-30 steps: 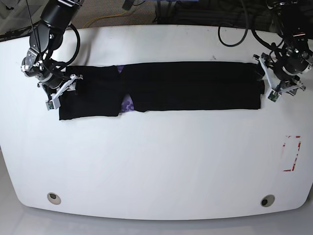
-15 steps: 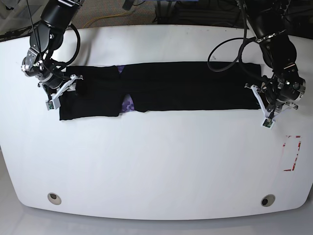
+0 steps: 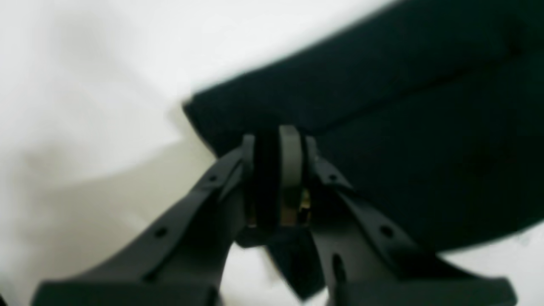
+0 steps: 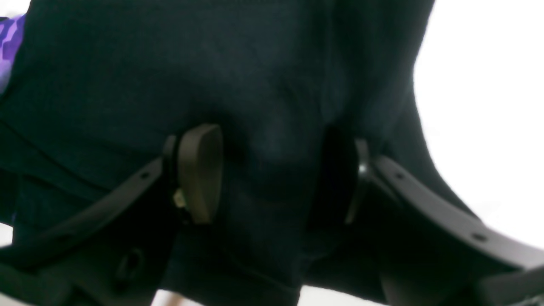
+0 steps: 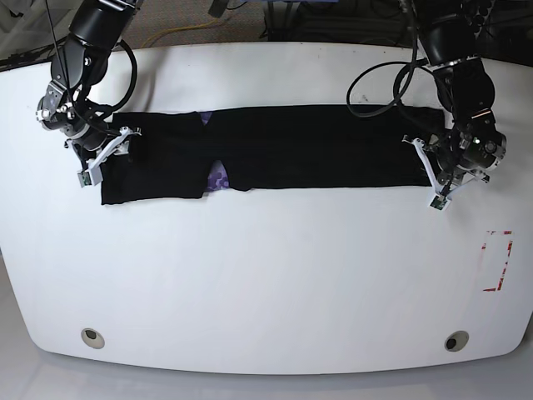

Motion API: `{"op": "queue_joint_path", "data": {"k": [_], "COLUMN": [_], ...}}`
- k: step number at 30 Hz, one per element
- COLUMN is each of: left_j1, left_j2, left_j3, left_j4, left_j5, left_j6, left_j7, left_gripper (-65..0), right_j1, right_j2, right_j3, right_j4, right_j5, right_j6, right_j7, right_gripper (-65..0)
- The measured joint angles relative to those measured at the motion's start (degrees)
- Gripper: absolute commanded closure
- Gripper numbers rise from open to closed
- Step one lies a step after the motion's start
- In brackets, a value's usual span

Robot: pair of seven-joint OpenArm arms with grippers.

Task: Fold the T-shirt properly
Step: 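Tug the strip end with the left gripper to straighten it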

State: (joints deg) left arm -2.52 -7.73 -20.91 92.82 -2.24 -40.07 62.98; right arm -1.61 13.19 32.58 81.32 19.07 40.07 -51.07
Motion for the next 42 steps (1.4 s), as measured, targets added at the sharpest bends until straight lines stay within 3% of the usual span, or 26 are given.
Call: {"op": "queue_joint_path", "data": {"k": [12,22,26,29,32,36,42], "left_j1": [10.56,18.08,18.25,18.21,17.38,15.63,15.23], "left_j2": [-3.96,-5.38,-5.33,-5.29,-4.52,-4.52,-4.44], "left_j3": [-0.39,-0.44,-0.42,-0.63,-5.81,-15.5,-22.01], "left_j4": [3.85,15.58,16.57,16.96,17.42,17.57,17.25], "left_j5": [-0.28,-0.02,0.09,-0.83,-7.32,-19.34,-37.79], "left_j6": [-0.02,-0.02,-0.02,-0.02,-0.04,0.0,0.15], "left_j7": [-0.68,0.15,0.02,1.64,6.03,9.68,13.7], "left_gripper": [-5.1,-5.8,-13.1,-23.6,-37.6,-50.1,-50.4], "right_j1": [0.02,0.07,0.02,0.02,0.04,0.0,0.0], "right_j2": [-0.02,0.0,0.0,0.0,0.0,-0.02,0.0], "right_j3": [0.0,-0.02,-0.04,-0.04,-0.04,-0.04,-0.04], "right_j4": [0.0,-0.02,-0.02,-0.02,0.0,0.0,0.0], "right_j5": [0.04,0.22,0.22,0.22,0.22,0.2,0.22], "right_j6": [0.0,0.0,0.0,0.0,0.0,0.0,0.0], "right_j7": [0.0,-0.15,-0.13,-0.13,-0.15,-0.13,-0.13], "right_gripper": [-35.7,-35.7,-35.7,-35.7,-35.7,-35.7,-35.7]}}
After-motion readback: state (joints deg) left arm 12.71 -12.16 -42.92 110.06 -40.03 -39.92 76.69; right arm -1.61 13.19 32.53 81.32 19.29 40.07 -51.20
